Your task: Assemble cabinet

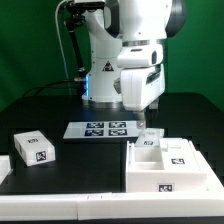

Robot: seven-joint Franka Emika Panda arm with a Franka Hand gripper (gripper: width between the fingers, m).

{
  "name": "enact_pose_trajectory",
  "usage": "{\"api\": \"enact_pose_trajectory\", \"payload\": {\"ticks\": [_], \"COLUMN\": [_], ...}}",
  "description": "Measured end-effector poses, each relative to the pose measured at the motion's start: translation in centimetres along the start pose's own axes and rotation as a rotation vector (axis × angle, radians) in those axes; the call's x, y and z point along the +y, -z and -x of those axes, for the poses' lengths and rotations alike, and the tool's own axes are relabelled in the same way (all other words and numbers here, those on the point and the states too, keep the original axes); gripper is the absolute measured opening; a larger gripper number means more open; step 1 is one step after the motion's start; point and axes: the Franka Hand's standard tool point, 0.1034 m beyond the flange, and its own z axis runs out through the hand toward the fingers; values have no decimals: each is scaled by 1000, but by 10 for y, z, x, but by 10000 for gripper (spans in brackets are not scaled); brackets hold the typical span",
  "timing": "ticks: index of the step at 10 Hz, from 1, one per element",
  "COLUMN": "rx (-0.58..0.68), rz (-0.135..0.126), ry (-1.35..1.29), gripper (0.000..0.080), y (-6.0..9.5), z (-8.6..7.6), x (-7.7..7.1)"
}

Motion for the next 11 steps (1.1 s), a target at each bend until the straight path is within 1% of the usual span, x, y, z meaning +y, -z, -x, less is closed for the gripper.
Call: {"api": "enact_pose_trajectory", "payload": {"ticks": [3,4,6,7,8,10,11], "rx": [1,3,19,33,42,49,48], "rz": [0,-1,-2,3,4,-11,-20], "ry": [0,0,9,14,13,6,4], "gripper": [797,797,797,797,797,797,797], "y": [-1,-2,-12,-18,-23,-36,-40], "z": [0,0,5,7,8,11,11], "x": [0,-2,-30,-41,-47,-55,-57]}}
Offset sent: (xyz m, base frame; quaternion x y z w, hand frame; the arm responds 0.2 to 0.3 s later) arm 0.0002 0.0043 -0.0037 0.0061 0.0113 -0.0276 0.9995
